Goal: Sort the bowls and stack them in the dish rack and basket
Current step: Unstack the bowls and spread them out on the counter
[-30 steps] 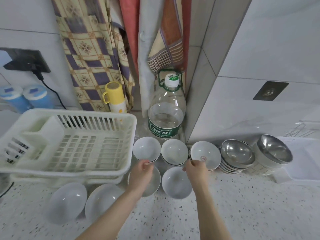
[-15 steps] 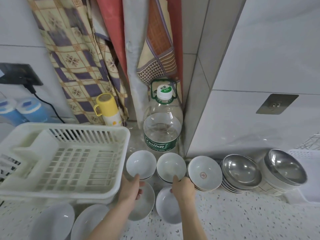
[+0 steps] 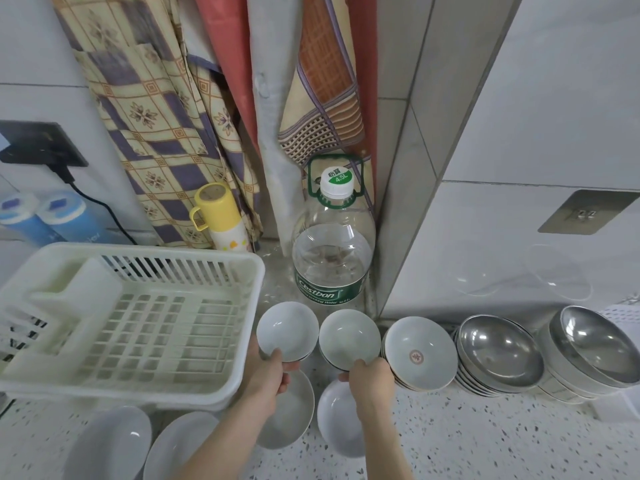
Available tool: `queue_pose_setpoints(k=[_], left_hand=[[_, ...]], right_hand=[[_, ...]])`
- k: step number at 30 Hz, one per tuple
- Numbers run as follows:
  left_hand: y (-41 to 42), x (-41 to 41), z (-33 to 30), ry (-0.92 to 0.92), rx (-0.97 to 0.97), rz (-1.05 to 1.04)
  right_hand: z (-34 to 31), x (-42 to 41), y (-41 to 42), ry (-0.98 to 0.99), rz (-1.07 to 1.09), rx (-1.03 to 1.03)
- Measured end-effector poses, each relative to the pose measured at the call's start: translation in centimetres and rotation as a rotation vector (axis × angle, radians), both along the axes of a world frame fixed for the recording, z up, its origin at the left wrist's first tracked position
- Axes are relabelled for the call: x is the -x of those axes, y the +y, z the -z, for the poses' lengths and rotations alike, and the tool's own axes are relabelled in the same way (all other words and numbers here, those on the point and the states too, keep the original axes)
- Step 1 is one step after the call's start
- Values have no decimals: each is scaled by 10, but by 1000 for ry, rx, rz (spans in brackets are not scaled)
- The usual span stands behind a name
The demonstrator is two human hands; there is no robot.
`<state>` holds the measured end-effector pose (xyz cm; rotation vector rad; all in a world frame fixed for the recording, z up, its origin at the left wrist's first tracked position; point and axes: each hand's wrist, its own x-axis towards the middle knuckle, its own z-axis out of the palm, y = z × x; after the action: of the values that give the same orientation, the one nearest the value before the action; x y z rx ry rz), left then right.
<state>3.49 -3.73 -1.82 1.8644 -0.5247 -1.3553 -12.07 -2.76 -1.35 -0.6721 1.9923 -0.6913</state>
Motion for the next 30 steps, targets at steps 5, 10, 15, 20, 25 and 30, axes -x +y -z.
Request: queue_pose_setpoints(k=[5, 10, 15, 20, 25, 30], left_hand=[[6, 3, -5, 42, 56, -40], [6, 5, -12, 107, 80, -61], [12, 5, -14, 167, 114, -61], [17, 3, -15, 221, 181, -44], [25, -1, -16, 269, 203, -27], [42, 0, -18, 292, 224, 22]], right_hand=[[-2, -7, 4, -32, 56, 50], [-3, -17, 7, -26, 114, 104], [-5, -22, 18, -69, 199, 198], [-16, -22, 34, -98, 182, 368], [-23, -17, 53, -104, 198, 439], [-31, -8, 68, -131, 251, 512]])
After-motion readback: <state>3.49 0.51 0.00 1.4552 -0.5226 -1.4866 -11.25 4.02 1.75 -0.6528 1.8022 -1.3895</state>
